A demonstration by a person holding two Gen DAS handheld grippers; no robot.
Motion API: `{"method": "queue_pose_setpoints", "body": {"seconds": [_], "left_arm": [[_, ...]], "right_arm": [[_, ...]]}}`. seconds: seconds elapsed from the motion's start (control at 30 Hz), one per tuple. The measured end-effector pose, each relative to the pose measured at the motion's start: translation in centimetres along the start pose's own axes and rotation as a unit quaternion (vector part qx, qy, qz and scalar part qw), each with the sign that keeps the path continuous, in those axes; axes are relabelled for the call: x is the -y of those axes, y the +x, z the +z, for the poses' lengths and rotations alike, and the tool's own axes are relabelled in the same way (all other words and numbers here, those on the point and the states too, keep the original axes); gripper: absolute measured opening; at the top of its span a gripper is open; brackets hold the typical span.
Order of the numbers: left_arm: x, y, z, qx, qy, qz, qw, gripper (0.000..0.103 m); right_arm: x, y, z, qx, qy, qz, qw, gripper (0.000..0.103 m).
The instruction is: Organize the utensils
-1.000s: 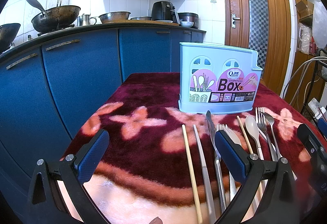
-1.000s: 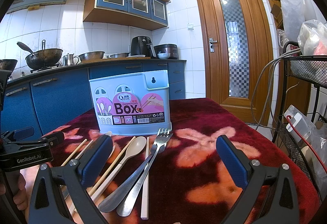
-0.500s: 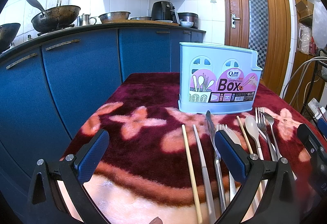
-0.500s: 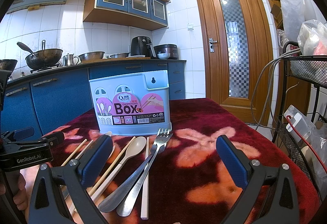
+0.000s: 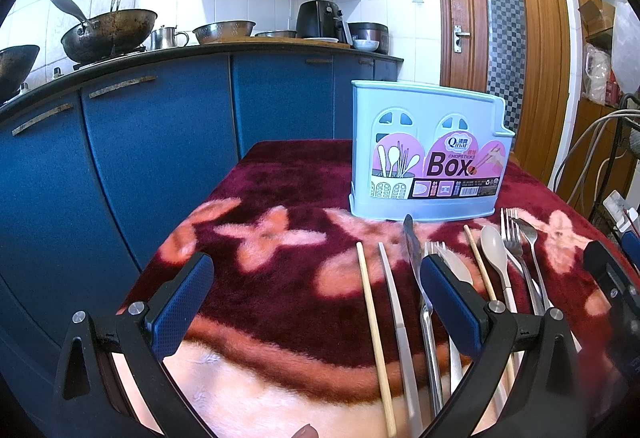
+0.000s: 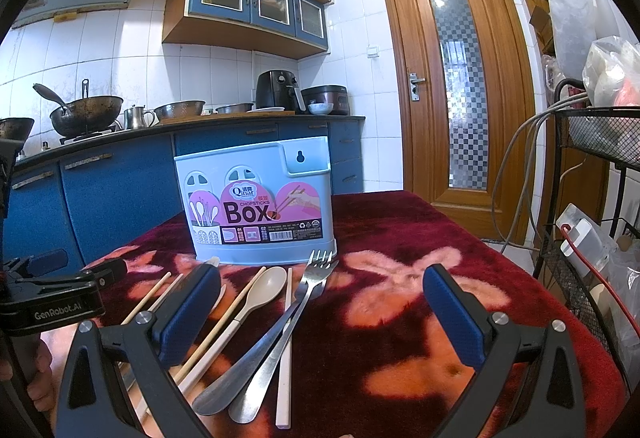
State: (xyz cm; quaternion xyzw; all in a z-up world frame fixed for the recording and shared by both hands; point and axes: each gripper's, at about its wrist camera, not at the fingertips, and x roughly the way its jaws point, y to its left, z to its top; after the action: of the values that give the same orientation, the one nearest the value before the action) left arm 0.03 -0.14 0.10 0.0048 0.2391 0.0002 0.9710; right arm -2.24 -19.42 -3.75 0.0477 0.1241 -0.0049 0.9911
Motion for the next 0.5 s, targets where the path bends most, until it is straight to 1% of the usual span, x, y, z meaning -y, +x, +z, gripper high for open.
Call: {"method": "queue_pose_setpoints", "body": {"seconds": [0.13, 0.27, 0.43, 0.5], "left_arm": [[0.3, 0.4, 0.2, -0.011, 0.004, -0.002, 0.9999, 0.103], [0.2, 0.8, 0.7, -0.03, 0.01, -0.004, 0.9995, 0.103], [-0.2, 2.1, 1.7, -0.073, 0.031, 0.0, 0.9969, 0.103], [-0.4, 3.1, 1.7, -0.102, 0.032, -0.005, 0.9943, 0.103]], "right_arm": [[1.0, 0.7, 0.5, -0.022, 0.023, 0.003, 0.999, 0.103], [1.3, 1.2, 1.2, -0.053, 0.02, 0.002, 0.998, 0.103], [1.5, 1.9, 2.1, -0.096, -0.009, 0.004, 0.995, 0.103], [1.8, 2.4, 2.5, -0.115, -0.01, 0.01, 0.993, 0.103]]}}
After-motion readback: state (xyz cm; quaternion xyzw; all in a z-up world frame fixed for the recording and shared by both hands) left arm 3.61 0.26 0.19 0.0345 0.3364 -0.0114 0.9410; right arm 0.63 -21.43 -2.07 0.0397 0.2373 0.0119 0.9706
